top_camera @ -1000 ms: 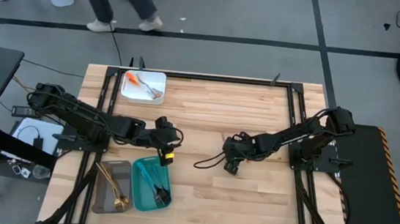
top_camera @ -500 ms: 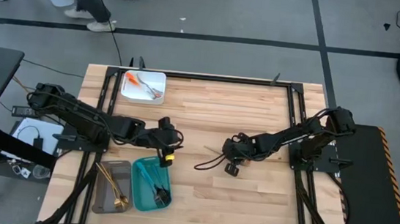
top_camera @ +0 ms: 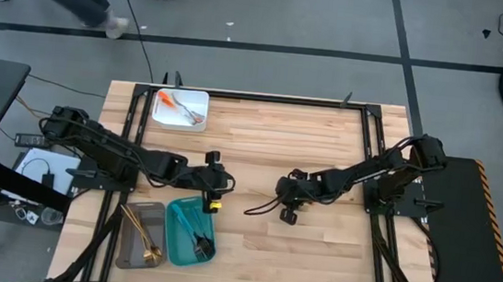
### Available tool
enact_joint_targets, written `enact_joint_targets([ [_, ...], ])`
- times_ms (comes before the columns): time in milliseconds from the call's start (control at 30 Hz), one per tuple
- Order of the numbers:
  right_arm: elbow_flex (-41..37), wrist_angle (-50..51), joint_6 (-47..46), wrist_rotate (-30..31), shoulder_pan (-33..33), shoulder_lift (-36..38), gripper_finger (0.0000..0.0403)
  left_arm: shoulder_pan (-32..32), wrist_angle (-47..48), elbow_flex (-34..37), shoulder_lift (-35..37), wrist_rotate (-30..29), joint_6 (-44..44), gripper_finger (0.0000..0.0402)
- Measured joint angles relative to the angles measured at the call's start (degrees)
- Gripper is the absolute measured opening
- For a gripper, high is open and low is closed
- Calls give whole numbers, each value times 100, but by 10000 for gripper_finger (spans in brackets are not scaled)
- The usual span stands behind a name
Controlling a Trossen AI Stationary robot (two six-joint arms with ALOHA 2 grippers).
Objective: Sort silverware by color (type)
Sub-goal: Put the gold fork into the black bin
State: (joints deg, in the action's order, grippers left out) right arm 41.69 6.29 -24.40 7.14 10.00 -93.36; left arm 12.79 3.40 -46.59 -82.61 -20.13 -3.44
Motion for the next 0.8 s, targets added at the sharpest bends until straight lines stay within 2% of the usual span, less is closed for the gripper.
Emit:
enact_joint_targets([
  [233,6,-322,9,-147,-78,11,26,173,-33,0,0,-165,288,204],
  [433,11,-594,-87,-234,-166,15,26,375,-59,0,0,-543,571,205],
  [800,17,-725,-46,-236,-197,22,26,390,-61,0,0,-580,647,205],
])
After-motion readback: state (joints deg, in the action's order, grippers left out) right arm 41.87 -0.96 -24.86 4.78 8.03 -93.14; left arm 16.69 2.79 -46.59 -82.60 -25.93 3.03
